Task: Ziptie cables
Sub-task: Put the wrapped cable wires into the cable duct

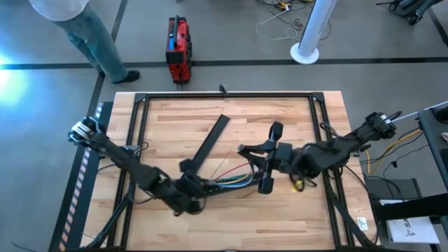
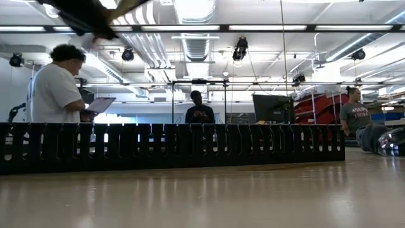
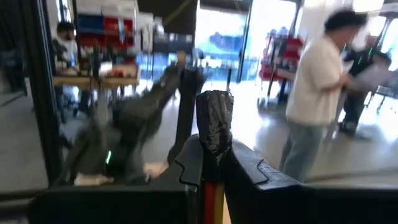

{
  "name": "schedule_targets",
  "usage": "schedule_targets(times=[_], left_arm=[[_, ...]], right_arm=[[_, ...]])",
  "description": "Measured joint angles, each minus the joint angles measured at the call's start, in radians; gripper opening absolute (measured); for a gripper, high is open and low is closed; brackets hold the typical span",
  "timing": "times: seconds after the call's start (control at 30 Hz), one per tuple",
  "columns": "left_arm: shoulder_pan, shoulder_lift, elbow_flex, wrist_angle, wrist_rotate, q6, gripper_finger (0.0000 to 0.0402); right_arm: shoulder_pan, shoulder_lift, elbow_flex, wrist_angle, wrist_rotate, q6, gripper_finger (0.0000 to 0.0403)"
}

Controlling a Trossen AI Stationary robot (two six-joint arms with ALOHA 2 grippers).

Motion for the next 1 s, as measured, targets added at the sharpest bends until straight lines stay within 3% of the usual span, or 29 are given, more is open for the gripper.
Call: schedule_targets(times=[0.2, 0.37, 0.8, 1.0], left_arm=[[-0.016, -0.085, 0.060, -0.332, 0.259, -0.170, 0.0033], [-0.017, -0.072, 0.182, -0.584, 0.360, -0.256, 0.0033], [-0.017, 0.157, 0.567, -1.038, 0.772, -0.389, 0.0033], [-0.018, 0.221, 0.627, -0.979, 0.852, -0.393, 0.0033]], right_arm=[[0.000, 0.051, -0.002, -0.140, 0.000, 0.131, 0.0021], [0.000, 0.102, -0.005, -0.253, -0.002, 0.225, 0.0021], [0.001, 0.158, -0.009, -0.539, -0.004, 0.449, 0.0021], [0.013, 0.158, -0.020, -0.617, -0.001, 0.494, 0.0021]])
